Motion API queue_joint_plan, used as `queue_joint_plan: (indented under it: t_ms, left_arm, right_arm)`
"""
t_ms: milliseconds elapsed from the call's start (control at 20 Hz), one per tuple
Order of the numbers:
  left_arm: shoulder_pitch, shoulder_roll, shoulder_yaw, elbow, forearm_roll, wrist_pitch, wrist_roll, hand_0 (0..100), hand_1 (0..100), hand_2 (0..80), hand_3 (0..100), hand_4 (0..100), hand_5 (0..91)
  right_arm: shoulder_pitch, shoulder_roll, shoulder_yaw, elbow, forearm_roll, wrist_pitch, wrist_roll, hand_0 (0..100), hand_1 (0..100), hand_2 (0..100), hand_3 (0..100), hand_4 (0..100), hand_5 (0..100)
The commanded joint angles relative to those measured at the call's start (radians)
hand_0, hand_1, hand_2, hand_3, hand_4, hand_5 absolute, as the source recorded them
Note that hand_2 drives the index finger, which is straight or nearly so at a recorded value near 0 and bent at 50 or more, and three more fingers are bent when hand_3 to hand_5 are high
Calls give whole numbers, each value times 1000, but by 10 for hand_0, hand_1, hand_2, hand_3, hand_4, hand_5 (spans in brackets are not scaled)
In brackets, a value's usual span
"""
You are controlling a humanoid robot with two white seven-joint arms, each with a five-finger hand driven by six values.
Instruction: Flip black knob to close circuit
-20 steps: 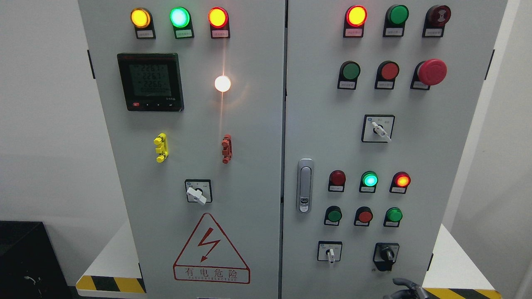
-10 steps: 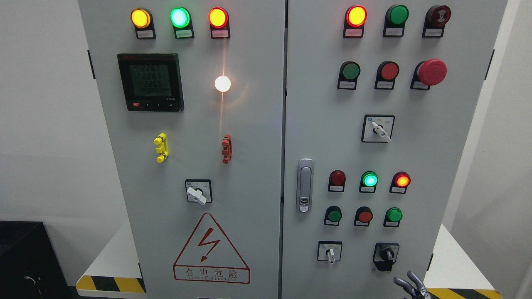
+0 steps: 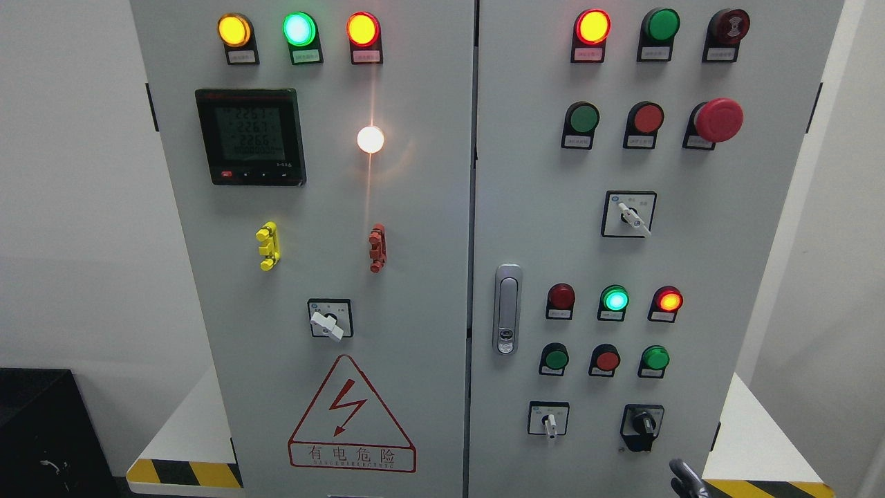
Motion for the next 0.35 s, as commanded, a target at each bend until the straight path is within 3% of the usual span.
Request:
queue_joint_plan:
  t_ms: [0, 300]
  left_arm:
    - [23, 0, 0, -31, 1, 1, -1, 120, 556, 0, 0, 0, 0]
    - [23, 0, 0, -31, 0, 1, -1, 120, 556, 0, 0, 0, 0]
  right_arm:
    - [7, 1, 3, -1, -17, -2, 1, 0, 0, 0, 0, 0, 0]
    - [10, 1, 3, -1, -17, 0, 1, 0, 0, 0, 11, 0, 0]
